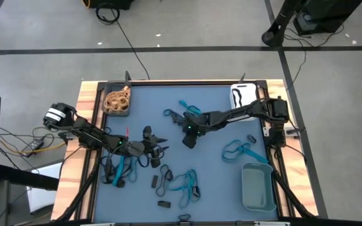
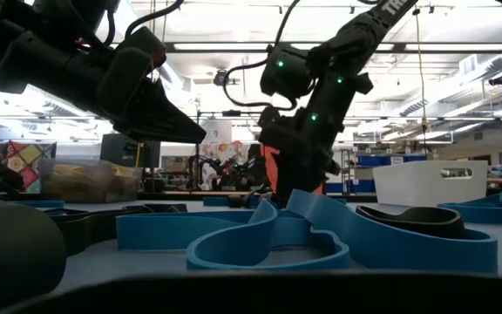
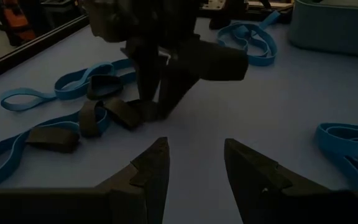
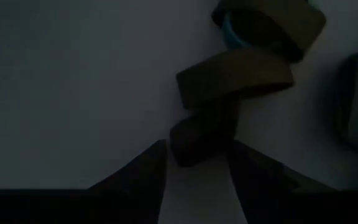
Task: Sort rubber bands into baskets
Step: Put the black rubber band into the white bin
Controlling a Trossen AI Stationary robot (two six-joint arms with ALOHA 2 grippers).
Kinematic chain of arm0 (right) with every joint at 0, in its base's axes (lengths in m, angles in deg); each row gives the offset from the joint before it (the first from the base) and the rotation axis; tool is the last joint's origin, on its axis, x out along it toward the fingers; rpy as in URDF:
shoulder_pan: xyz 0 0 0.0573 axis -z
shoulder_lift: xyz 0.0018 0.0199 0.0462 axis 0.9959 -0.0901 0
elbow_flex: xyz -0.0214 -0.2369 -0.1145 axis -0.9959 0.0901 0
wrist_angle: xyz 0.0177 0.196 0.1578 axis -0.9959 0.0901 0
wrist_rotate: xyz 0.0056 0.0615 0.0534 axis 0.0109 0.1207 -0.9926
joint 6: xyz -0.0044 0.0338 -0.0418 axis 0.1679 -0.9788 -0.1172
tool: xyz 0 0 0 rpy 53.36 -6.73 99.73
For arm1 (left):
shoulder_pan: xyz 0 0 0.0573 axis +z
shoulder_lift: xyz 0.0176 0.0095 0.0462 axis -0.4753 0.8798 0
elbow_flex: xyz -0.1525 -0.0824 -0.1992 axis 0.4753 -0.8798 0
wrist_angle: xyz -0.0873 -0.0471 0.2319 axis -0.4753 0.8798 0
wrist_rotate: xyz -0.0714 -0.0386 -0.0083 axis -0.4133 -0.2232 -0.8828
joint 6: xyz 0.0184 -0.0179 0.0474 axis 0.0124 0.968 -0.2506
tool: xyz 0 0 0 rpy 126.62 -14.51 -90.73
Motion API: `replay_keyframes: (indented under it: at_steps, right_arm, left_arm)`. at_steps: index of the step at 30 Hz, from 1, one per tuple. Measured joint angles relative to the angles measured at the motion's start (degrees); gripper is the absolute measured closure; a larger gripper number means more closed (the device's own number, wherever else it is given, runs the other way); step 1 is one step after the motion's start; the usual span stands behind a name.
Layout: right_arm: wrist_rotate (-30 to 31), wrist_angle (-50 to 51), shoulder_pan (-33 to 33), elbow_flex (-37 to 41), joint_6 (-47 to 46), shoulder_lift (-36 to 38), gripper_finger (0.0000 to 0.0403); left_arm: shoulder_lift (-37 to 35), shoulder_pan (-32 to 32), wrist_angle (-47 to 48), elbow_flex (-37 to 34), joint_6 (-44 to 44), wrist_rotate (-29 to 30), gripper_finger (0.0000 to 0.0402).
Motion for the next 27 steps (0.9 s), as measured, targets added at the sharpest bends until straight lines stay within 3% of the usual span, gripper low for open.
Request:
replay_keyframes:
  at_steps: [6, 12, 19, 27]
  right_arm:
    - [0.5, -2.9, 0.0, -0.2, 1.8, -1.8, 0.0264]
    - [-0.3, -1.5, 0.0, 0.2, 4.9, 1.4, 0.0385]
    - [0.8, 7.1, -0.3, 0.1, 4.7, 8.8, 0.0392]
    - [10.0, 21.3, 0.3, 0.1, 4.3, 18.5, 0.0392]
  left_arm:
    - [0.0, 0.0, 0.2, 0.0, 0.0, 0.0, 0.0243]
    - [0.0, 0.0, 0.4, 0.0, -0.1, 0.1, 0.0243]
    - [0.0, 0.0, 1.4, 0.0, 0.0, 0.1, 0.0243]
    - [0.0, 0.0, 1.5, 0.0, 0.0, 0.1, 0.0243]
